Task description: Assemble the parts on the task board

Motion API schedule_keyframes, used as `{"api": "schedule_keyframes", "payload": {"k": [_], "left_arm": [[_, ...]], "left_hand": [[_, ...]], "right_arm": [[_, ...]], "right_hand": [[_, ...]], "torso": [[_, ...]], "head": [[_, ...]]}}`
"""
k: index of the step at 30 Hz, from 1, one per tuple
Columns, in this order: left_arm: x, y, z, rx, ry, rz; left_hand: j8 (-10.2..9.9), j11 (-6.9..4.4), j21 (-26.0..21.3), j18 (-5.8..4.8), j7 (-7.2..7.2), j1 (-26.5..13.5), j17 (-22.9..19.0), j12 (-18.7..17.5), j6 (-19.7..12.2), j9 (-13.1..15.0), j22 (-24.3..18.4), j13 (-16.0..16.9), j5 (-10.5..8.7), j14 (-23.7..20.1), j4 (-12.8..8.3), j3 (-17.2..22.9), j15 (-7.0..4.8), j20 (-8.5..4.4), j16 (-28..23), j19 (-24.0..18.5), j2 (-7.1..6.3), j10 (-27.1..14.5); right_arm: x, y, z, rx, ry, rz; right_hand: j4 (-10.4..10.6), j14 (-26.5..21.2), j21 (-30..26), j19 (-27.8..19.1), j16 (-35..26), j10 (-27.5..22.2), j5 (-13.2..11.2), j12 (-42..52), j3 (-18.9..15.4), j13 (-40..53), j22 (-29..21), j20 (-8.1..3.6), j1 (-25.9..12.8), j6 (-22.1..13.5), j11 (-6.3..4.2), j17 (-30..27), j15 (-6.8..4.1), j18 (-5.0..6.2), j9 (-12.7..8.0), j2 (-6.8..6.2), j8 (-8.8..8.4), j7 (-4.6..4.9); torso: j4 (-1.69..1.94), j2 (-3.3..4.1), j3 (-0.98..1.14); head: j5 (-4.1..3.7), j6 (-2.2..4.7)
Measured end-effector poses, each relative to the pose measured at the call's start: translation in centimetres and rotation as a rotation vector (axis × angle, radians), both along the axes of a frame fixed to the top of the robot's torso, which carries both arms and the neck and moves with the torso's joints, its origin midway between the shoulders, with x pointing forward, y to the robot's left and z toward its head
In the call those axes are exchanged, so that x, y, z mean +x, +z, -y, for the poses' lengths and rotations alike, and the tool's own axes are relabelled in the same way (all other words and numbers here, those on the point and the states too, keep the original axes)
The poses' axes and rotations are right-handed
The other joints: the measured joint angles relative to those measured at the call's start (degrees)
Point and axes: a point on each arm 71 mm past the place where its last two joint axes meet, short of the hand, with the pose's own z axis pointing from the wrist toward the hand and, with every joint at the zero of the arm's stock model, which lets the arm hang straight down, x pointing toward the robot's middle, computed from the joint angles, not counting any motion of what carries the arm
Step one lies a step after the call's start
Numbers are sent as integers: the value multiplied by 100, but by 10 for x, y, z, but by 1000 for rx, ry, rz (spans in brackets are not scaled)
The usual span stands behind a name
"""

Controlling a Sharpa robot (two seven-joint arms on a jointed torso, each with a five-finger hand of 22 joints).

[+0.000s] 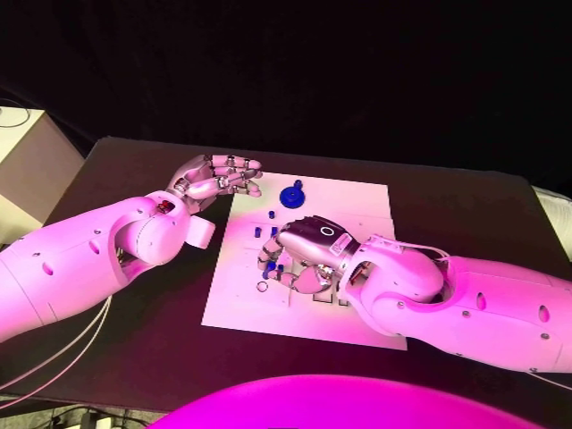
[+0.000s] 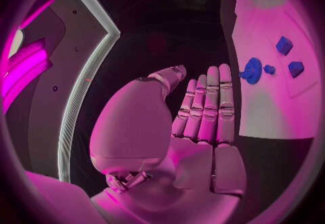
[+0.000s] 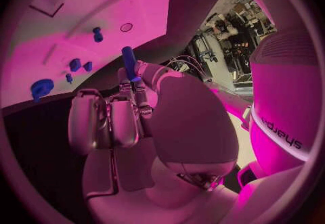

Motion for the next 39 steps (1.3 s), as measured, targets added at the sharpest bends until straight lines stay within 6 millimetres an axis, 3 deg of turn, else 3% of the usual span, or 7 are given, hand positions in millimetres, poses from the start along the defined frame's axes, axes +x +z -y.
{"api": "schedule_keyframes", "payload": {"k": [11, 39], "left_arm": [[1, -1, 2, -2, -2, -1], [0, -1, 0, 3, -2, 0]], "left_hand": [[0, 0, 0, 1, 0, 0, -1, 0, 0, 0, 0, 0, 0, 0, 0, 0, 0, 0, 0, 0, 0, 0], [0, 0, 0, 0, 0, 0, -2, 0, 0, -4, 1, 0, 0, 0, 0, 0, 0, 0, 0, 0, 0, 0]], "right_arm": [[-1, -15, -12, -2, 5, -23], [1, -34, -15, -43, -23, -50]], "right_hand": [[-1, 0, 0, 0, -3, 0, 33, -43, 0, 2, 0, 0, -33, -1, 0, -7, 1, 0, 23, 29, 16, 0], [-8, -12, 0, 0, -3, 14, 55, -42, 5, 10, 0, 0, -65, -1, 14, -8, -12, 0, 39, -4, 21, 0]], "torso": [[-3, 2, -5], [-5, 2, 1]], "head": [[46, -44], [93, -108]]}}
